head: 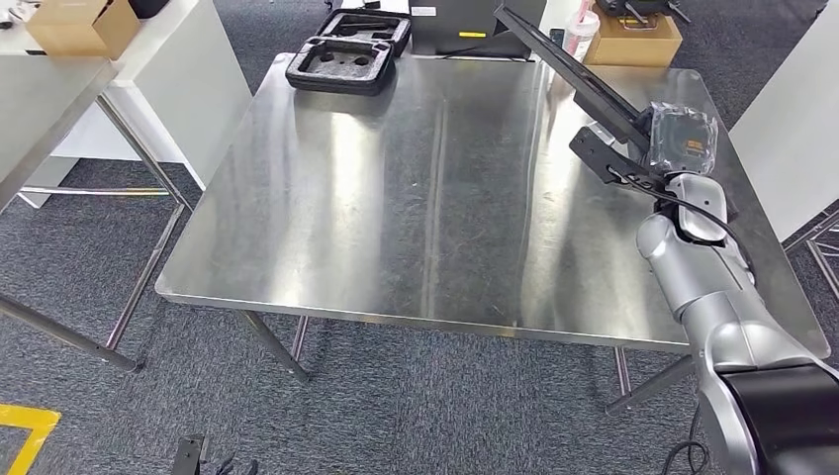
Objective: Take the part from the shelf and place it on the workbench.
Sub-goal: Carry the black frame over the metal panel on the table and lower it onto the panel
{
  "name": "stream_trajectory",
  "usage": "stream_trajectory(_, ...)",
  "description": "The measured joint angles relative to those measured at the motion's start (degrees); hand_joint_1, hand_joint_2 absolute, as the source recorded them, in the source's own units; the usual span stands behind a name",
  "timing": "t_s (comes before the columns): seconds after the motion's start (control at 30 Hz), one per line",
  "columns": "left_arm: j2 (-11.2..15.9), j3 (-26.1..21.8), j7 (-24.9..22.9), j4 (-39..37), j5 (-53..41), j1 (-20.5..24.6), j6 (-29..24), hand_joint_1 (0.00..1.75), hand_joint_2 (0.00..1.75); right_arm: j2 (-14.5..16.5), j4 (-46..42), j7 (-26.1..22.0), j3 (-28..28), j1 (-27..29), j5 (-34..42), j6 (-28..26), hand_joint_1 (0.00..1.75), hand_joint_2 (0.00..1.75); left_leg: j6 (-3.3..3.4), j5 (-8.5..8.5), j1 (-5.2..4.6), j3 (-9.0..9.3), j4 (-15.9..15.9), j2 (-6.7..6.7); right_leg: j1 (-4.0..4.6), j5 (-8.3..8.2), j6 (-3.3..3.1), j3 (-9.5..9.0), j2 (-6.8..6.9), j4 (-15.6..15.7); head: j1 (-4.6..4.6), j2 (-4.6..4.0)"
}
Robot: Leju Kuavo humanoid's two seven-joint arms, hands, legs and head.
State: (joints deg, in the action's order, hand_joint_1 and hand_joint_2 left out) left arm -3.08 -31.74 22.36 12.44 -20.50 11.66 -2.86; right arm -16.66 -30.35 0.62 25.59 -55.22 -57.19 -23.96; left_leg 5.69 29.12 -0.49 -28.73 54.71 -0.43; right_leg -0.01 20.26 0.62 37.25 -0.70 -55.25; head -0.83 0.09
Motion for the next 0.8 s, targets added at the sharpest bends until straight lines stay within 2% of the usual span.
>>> stream_trajectory(0.07,0.00,0.00,0.00,0.00,0.00,0.00,0.00,0.00,1.75,-0.08,0.62,0.03,0.26,-0.17,-0.04,0.00,1.75,1.75,-0.11,-0.07,0.01,0.01,-0.01,0.02,0.04,-0.04,-0.06,-0.01,-0.02,0.00,0.00,0.00)
stream_trajectory(0.2,-0.02,0.00,0.00,-0.01,0.00,0.01,0.00,0.00,1.75,-0.19,1.49,0.04,0.54,-0.44,-0.07,0.00,1.75,1.75,-0.87,-0.43,0.02,0.01,-0.03,0.04,0.08,-0.15,-0.22,-0.02,-0.01,-0.02,0.01,0.00)
stream_trajectory(0.37,-0.02,-0.11,-0.01,-0.02,0.17,0.01,0.79,0.00,1.75,-0.26,2.38,0.97,1.01,-0.95,-1.46,0.27,1.75,1.75,-2.24,-0.53,0.03,0.01,-0.06,0.06,0.05,-0.16,-0.22,-0.03,0.00,-0.08,0.02,0.00)
stream_trajectory(0.6,-0.02,-0.31,0.11,-0.02,0.04,0.00,2.50,0.00,1.75,0.03,4.86,6.26,3.80,-0.51,-9.42,2.21,1.75,1.75,-2.93,-0.49,0.01,0.10,-0.04,0.06,0.01,-0.16,-0.21,-0.14,0.04,-0.09,0.03,0.00)
stream_trajectory(0.73,-0.01,-0.32,0.28,-0.02,-0.20,0.01,2.78,0.00,1.75,0.63,6.43,8.88,5.38,1.48,-11.55,2.61,0.00,0.00,-2.94,-0.45,-0.08,0.08,-0.04,0.05,-0.07,-0.15,-0.19,-0.15,0.04,-0.09,0.04,0.00)
stream_trajectory(0.77,0.02,-0.33,0.19,-0.02,-0.26,0.02,2.80,0.00,1.75,0.87,6.74,9.29,5.61,1.91,-11.69,2.73,0.00,0.00,-2.97,-0.43,-0.09,0.09,-0.04,0.06,-0.10,-0.15,-0.19,-0.15,0.04,-0.09,0.03,0.00)
stream_trajectory(0.8,0.06,-0.34,0.04,-0.02,-0.32,0.02,2.80,0.00,1.31,1.13,7.01,9.62,5.78,2.25,-11.79,2.85,0.00,0.00,-2.99,-0.40,-0.10,0.09,-0.04,0.08,-0.13,-0.14,-0.18,-0.16,0.03,-0.09,0.04,0.00)
